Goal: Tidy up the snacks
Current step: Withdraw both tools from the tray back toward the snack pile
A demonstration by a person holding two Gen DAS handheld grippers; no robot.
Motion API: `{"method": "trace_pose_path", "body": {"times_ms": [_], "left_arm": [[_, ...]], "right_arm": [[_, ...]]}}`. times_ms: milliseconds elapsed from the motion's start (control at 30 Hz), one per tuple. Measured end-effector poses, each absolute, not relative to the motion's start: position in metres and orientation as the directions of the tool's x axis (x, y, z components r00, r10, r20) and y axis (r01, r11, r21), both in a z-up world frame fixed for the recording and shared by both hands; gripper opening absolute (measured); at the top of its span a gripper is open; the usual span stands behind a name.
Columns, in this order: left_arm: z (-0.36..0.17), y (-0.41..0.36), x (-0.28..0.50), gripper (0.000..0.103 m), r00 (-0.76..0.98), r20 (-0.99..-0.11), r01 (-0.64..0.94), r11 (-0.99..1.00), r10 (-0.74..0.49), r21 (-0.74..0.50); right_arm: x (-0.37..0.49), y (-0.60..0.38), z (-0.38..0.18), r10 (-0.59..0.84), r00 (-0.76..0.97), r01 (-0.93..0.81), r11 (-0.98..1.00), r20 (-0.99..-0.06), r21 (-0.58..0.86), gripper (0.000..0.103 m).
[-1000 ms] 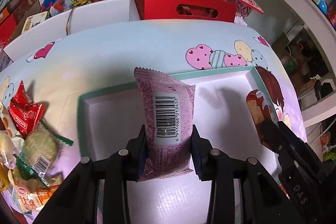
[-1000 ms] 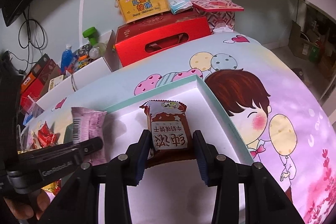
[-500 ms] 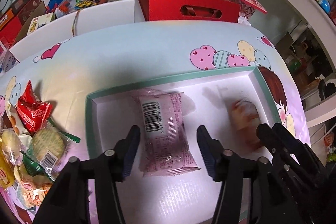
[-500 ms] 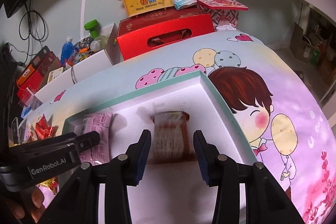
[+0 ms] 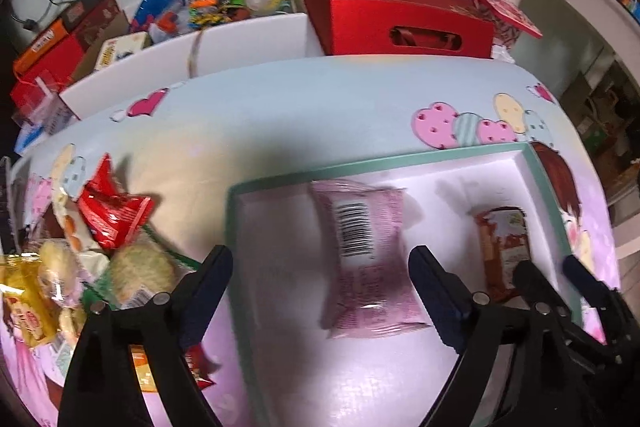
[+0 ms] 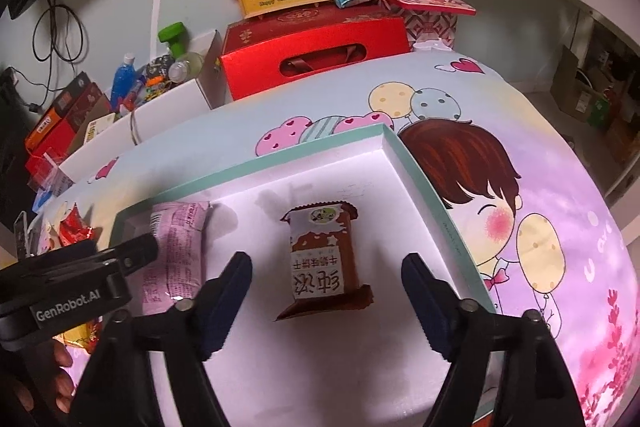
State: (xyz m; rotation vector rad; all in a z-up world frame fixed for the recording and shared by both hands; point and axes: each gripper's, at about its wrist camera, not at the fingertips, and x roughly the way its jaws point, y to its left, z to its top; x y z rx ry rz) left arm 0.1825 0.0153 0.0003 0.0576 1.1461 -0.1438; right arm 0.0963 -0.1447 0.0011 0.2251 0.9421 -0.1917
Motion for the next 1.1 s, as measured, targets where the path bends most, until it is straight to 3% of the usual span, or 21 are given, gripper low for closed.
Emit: {"method": "trace_pose_path", "body": {"times_ms": [67, 233, 1100], "left_arm": [[-0.001, 0.019, 0.183, 0.092, 0.408, -0.911, 0.129, 0.992, -0.064, -0.012], [-0.004, 0.03, 0.18, 0.096, 0.436, -0.9, 0.098, 0.995, -0.022, 0.024], [-0.002, 0.054, 0.163, 0.096, 0.467, -0.884, 0.092, 0.994, 0.003, 0.052]], "right_arm": [[0.097, -0.146, 0.0, -0.069, 0.568, 0.266, 0.958, -0.82, 0.103, 0.084], [0.098, -0.147, -0.002, -0.074, 0.56, 0.274, 0.956, -0.825, 0.101, 0.103], [0.095, -0.137, 0.008, -0.073, 0.592, 0.253, 0.962, -0.803, 0.099, 0.103]]}}
